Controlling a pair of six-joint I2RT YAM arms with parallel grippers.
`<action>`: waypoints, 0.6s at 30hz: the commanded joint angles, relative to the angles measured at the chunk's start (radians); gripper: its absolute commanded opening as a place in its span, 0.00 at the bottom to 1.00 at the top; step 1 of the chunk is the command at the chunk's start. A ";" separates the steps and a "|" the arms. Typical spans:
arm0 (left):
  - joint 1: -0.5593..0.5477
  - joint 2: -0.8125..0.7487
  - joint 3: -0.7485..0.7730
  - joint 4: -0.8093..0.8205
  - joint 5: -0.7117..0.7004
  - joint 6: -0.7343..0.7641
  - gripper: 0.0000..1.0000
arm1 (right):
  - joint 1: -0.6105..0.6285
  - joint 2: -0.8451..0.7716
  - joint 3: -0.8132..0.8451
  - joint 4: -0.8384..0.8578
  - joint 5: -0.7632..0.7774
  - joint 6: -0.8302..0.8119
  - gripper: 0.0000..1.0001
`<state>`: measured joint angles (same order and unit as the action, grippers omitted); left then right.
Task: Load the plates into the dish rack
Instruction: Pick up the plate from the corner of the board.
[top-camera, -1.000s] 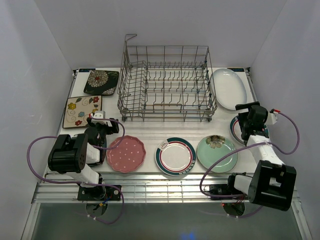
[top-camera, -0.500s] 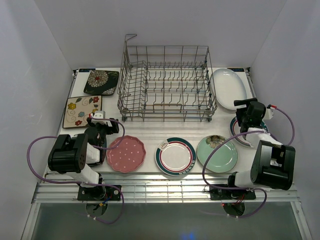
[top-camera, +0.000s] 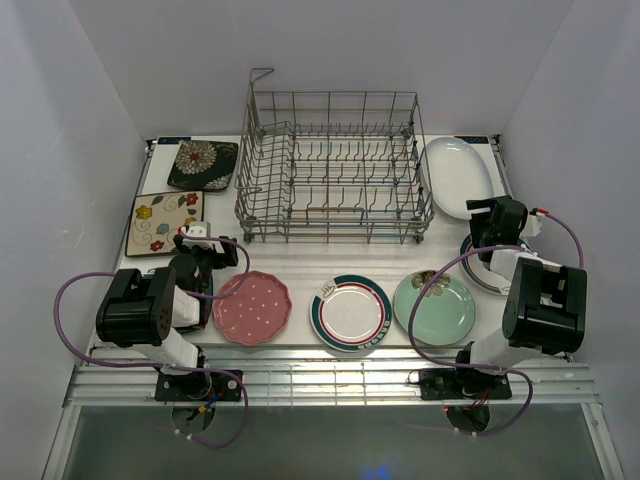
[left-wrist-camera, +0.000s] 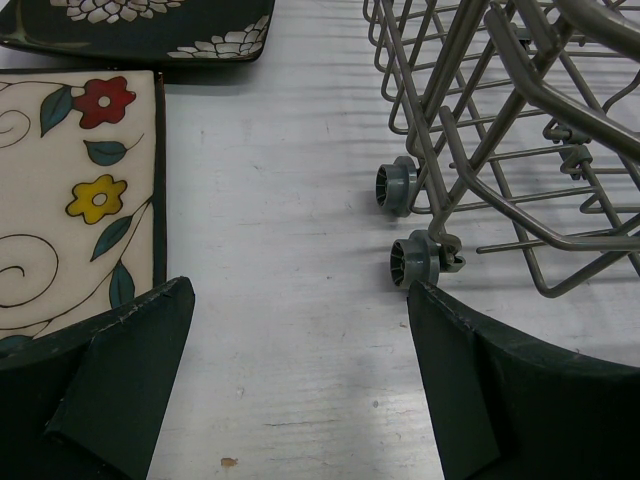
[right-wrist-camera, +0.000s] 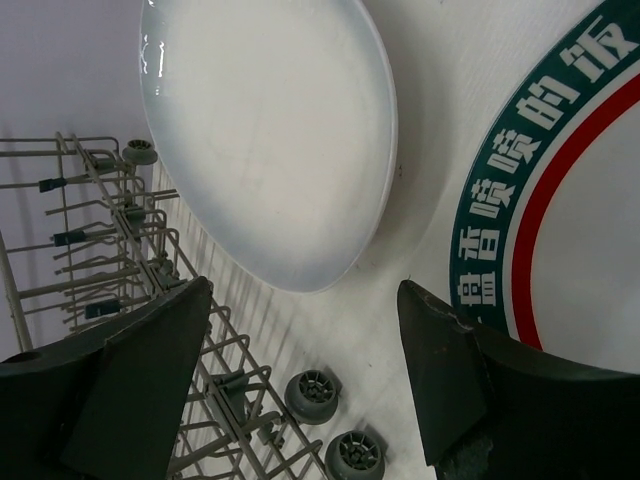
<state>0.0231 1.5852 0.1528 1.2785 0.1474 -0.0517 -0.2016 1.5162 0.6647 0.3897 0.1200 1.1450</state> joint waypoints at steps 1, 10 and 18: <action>-0.002 -0.008 0.017 0.002 0.018 0.004 0.98 | -0.004 0.032 0.047 0.054 0.003 0.015 0.80; -0.002 -0.008 0.016 0.002 0.020 0.004 0.98 | -0.004 0.127 0.104 0.055 0.020 0.015 0.79; -0.002 -0.008 0.016 0.002 0.020 0.004 0.98 | -0.004 0.183 0.142 0.057 0.018 0.010 0.78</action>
<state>0.0231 1.5852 0.1528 1.2785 0.1474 -0.0517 -0.2016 1.6962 0.7712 0.4145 0.1280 1.1484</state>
